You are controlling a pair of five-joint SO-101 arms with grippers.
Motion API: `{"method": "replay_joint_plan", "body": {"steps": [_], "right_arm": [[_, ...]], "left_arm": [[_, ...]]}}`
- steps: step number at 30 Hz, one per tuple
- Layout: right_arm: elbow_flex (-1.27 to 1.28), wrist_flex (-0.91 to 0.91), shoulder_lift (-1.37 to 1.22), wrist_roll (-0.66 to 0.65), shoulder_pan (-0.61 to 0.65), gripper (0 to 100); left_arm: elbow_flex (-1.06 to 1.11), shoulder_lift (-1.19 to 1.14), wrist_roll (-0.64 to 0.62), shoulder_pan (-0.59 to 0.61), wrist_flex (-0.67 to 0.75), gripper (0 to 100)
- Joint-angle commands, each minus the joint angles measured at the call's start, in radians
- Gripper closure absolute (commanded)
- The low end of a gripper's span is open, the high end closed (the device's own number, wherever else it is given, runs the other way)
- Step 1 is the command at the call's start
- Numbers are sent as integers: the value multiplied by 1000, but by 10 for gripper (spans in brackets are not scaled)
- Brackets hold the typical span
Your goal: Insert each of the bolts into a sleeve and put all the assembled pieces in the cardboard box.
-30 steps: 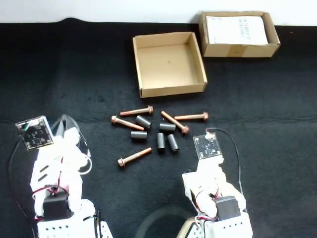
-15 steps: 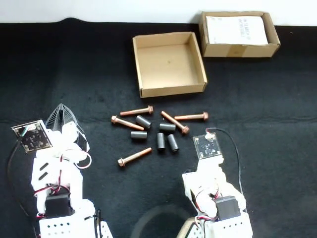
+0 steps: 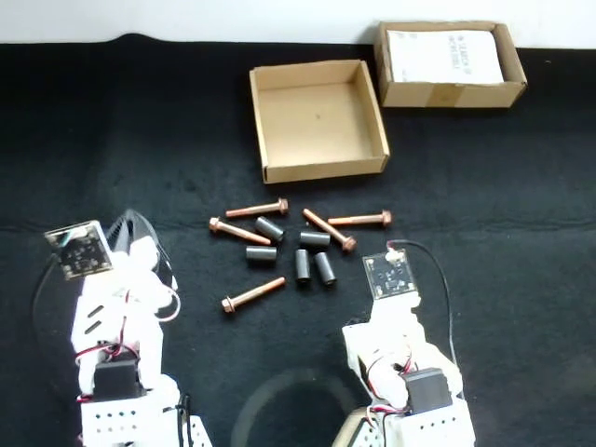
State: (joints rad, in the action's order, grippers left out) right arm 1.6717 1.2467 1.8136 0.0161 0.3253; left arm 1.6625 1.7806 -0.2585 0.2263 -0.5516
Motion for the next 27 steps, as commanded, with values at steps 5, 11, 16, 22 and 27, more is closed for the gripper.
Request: {"method": "replay_joint_plan", "body": {"steps": [5, 11, 16, 22, 27], "right_arm": [[134, 2, 19, 6, -10, 991], [134, 2, 19, 6, -10, 991], [134, 2, 19, 6, -10, 991], [134, 2, 19, 6, -7, 991], [134, 2, 19, 9, -5, 991]], "left_arm": [[-45, 1, 2, -39, -334, 855], [-189, -2, 41, -53, -591, 793], [-328, -4, 114, -39, -724, 807], [-490, -197, 192, 56, -756, 805], [-819, -593, 180, 81, -810, 805]]}}
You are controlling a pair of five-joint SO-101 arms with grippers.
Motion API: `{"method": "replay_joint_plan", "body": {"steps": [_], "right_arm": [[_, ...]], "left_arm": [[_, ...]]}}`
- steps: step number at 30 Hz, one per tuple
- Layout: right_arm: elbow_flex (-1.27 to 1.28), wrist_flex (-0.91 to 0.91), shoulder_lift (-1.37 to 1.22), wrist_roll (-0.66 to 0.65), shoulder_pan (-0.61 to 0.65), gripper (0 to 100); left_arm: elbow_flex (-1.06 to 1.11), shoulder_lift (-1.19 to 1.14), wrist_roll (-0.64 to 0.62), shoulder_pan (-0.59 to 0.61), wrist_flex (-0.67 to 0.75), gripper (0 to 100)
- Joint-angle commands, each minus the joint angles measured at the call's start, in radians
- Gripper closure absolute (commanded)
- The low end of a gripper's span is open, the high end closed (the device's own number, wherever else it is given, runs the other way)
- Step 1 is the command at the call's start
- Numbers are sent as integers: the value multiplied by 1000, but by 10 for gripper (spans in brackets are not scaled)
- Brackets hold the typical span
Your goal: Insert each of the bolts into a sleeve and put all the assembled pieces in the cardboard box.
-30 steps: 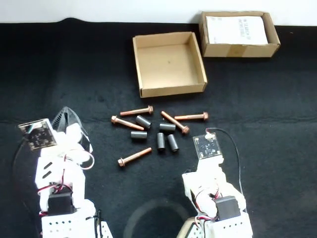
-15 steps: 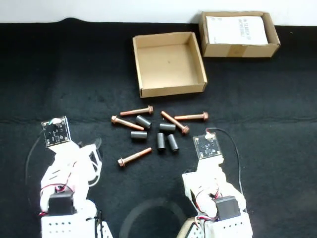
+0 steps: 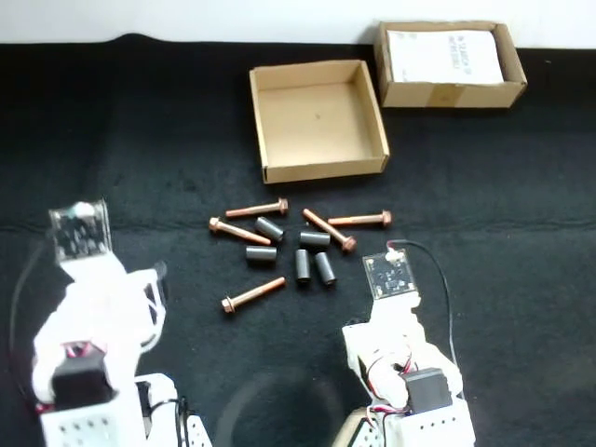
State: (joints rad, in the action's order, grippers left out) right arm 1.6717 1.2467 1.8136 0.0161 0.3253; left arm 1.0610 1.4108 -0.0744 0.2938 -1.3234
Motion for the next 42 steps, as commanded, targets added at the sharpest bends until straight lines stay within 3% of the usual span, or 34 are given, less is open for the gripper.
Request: {"method": "replay_joint_plan", "body": {"steps": [1, 7, 10, 17, 21, 24, 28, 35, 42], "right_arm": [[134, 1, 19, 9, -5, 991], [134, -96, 19, 5, -5, 989], [133, -254, 19, 5, -10, 989], [50, -608, 19, 5, -64, 989], [-128, -648, -5, 5, -59, 985], [-346, -547, -137, 5, -59, 923], [-785, -272, -509, 9, -59, 842], [-1543, 174, -1056, 9, -58, 842], [-1928, 506, -1446, 6, 28, 842]], "left_arm": [[-291, -298, -23, 12, -74, 805], [-641, -634, -91, 10, -313, 805], [-716, -742, -121, 10, -410, 804], [-727, -809, -124, 8, -431, 806], [-730, -808, -124, -24, -430, 807], [-727, -808, -121, -24, -433, 807], [-731, -808, -118, -22, -433, 807], [-728, -809, -118, -27, -436, 807], [-725, -817, -72, -28, -439, 805]]}}
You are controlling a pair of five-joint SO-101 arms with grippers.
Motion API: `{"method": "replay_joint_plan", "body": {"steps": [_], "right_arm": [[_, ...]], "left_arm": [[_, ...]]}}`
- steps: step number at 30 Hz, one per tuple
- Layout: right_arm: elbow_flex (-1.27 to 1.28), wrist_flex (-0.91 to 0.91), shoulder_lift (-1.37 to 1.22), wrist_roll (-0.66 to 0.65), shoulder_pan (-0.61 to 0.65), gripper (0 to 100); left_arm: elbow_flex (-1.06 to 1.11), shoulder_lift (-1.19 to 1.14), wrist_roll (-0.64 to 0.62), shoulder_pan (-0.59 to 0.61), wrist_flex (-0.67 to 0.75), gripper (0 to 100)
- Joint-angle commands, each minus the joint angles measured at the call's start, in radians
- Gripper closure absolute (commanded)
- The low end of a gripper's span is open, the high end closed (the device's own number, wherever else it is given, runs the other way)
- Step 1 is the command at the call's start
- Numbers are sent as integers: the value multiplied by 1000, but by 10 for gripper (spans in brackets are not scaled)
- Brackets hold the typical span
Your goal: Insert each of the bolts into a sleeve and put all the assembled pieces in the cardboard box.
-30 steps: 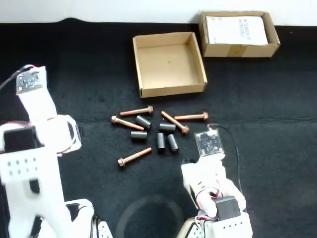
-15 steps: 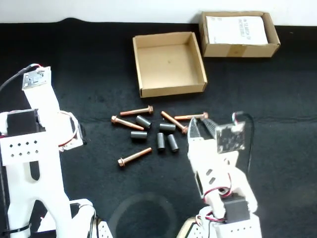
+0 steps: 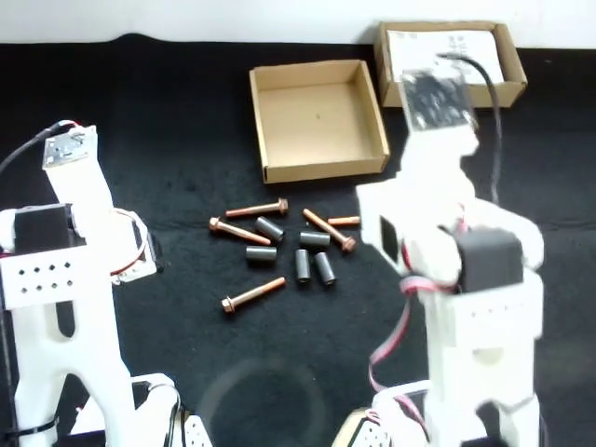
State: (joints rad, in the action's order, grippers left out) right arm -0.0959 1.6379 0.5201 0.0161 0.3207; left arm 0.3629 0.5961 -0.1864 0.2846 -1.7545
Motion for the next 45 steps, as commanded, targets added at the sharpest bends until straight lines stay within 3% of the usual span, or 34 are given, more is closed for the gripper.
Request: {"method": "replay_joint_plan", "body": {"steps": [1, 8, 19, 26, 33, 45], "right_arm": [[-174, 127, -197, 6, 41, 842], [-177, 124, -441, 5, 76, 842], [-185, 101, -765, 11, 82, 842], [-189, 61, -915, 11, 82, 842], [-189, -25, -1010, 5, 84, 842], [-189, -70, -1147, 32, 196, 843]], "left_arm": [[-27, -2, 60, -19, -8, 805], [-28, -30, 127, -54, -8, 804], [-140, -441, 121, -101, 2, 804], [-211, -576, 123, -193, 3, 803], [-205, -613, 127, -248, 133, 803], [-202, -671, 129, -268, 143, 803]]}}
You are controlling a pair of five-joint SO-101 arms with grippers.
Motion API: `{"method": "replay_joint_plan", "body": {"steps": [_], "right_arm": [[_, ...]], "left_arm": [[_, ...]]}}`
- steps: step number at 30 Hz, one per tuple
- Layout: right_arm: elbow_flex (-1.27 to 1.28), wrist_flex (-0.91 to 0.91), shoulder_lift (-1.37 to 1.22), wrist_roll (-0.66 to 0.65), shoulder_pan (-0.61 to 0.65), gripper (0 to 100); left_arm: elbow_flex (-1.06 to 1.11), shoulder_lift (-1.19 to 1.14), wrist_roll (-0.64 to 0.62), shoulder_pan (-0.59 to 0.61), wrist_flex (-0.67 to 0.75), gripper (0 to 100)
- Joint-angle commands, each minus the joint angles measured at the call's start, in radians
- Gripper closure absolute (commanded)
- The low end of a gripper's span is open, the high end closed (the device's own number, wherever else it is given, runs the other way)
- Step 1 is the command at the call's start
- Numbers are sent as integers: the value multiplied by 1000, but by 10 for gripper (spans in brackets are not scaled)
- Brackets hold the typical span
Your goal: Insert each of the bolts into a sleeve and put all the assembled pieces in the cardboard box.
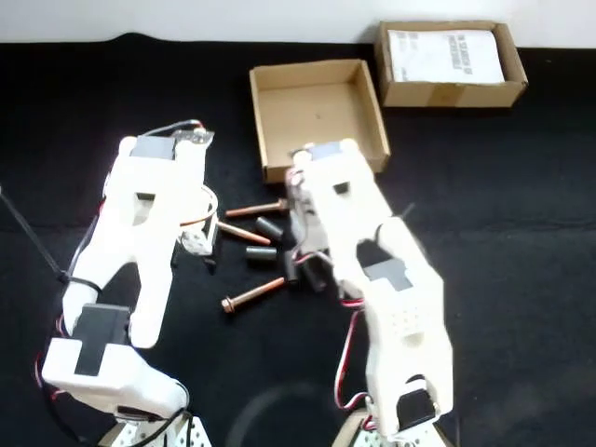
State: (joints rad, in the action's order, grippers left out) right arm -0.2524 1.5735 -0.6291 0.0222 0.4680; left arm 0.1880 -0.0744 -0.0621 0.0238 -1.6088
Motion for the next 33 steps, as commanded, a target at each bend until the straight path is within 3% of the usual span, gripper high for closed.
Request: {"method": "replay_joint_plan", "body": {"steps": [1, 17, 23, 33], "right_arm": [[-33, -5, 2, 32, 59, 843], [-163, 186, 170, 41, 194, 843], [-18, 179, 243, 37, 237, 843], [94, 10, 156, 31, 231, 843]], "left_arm": [[-27, -2, 5, -7, -3, 803], [-51, 54, 8, -13, -41, 803], [-124, 202, 38, -8, -153, 803], [30, 242, 75, 8, -120, 803]]}}
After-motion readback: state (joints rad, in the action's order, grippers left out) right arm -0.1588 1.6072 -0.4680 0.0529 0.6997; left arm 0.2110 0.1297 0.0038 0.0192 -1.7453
